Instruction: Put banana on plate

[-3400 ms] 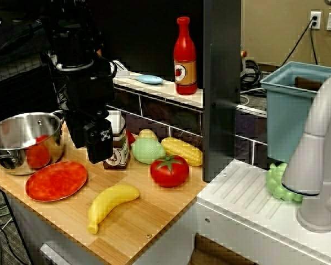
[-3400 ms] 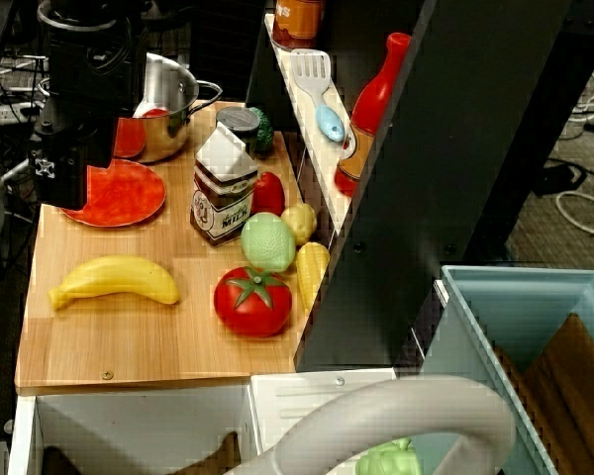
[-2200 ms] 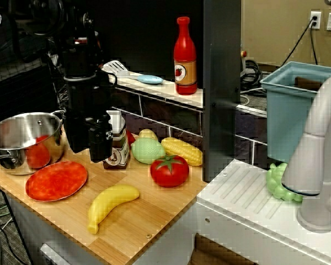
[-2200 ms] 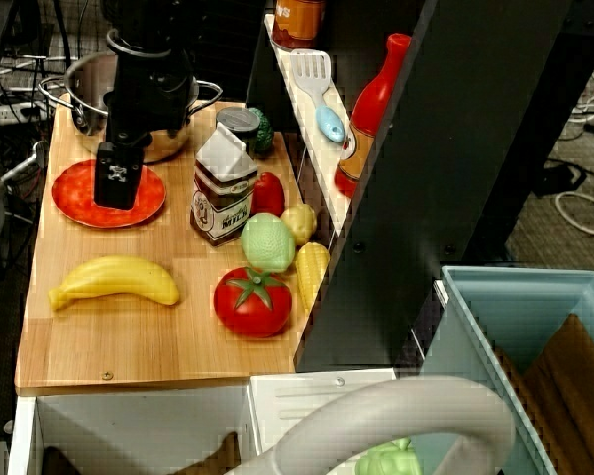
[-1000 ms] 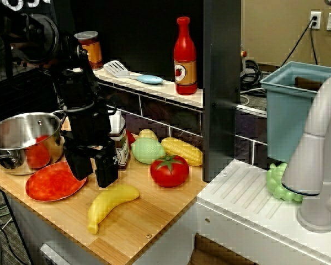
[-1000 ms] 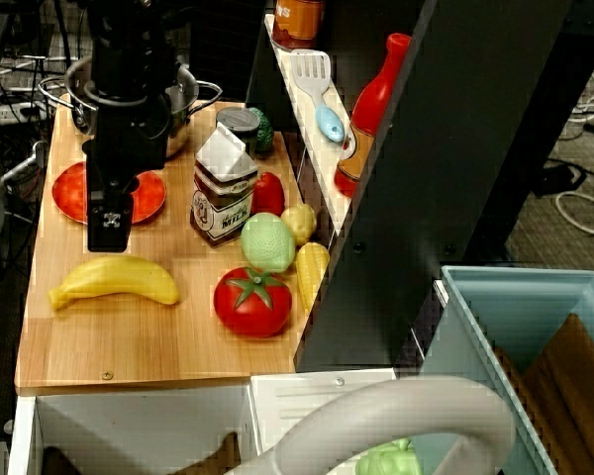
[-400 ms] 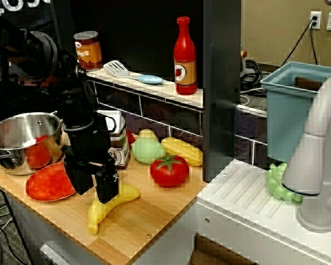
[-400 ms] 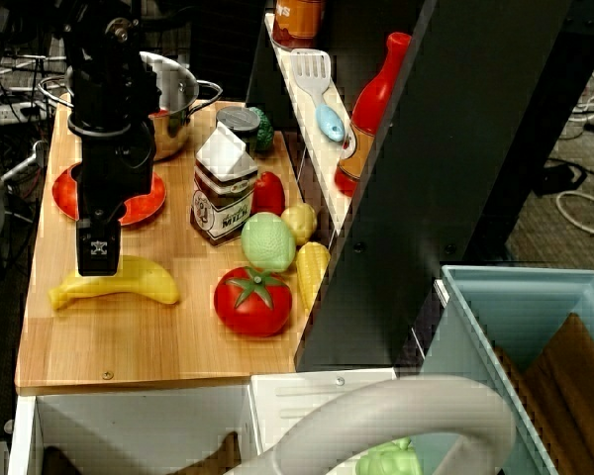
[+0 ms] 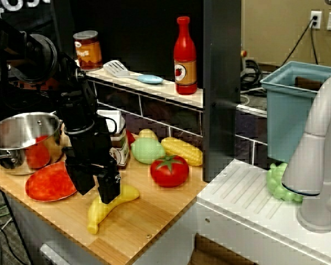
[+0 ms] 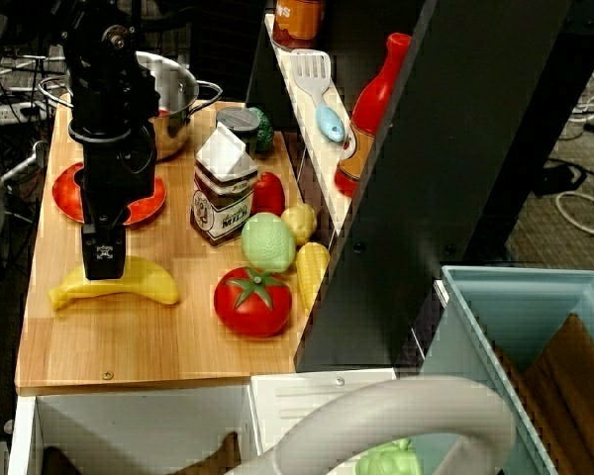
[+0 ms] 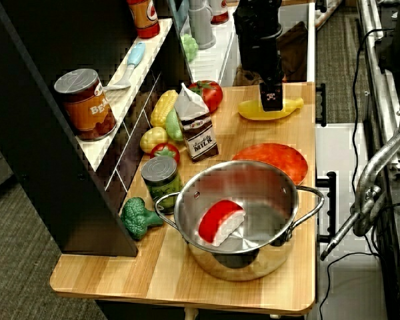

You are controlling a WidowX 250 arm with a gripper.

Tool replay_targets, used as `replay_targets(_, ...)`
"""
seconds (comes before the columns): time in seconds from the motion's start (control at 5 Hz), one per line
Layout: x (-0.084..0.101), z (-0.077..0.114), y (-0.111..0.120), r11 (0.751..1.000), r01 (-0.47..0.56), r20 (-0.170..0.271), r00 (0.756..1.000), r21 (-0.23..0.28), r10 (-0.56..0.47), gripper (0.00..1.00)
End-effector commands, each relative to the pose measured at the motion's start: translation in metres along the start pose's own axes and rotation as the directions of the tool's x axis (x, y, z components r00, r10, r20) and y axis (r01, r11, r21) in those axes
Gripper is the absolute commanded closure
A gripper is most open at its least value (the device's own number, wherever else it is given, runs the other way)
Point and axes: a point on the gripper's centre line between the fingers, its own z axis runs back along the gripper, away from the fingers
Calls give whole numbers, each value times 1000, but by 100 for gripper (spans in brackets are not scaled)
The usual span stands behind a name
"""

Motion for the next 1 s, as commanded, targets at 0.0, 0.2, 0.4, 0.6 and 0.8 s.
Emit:
replay_targets(0.0,4,-2,9,999,-40,40,998,23,39,0)
replay_targets(0.2,9,-6,12,998,-50,42,998,29,48,0)
replay_targets(0.4,10,-9,13,998,-54,49,997,33,52,0)
replay_targets(0.6,8,-14,14,998,-52,48,998,41,50,0)
replay_targets(0.8,8,-19,15,997,-59,52,997,51,57,4)
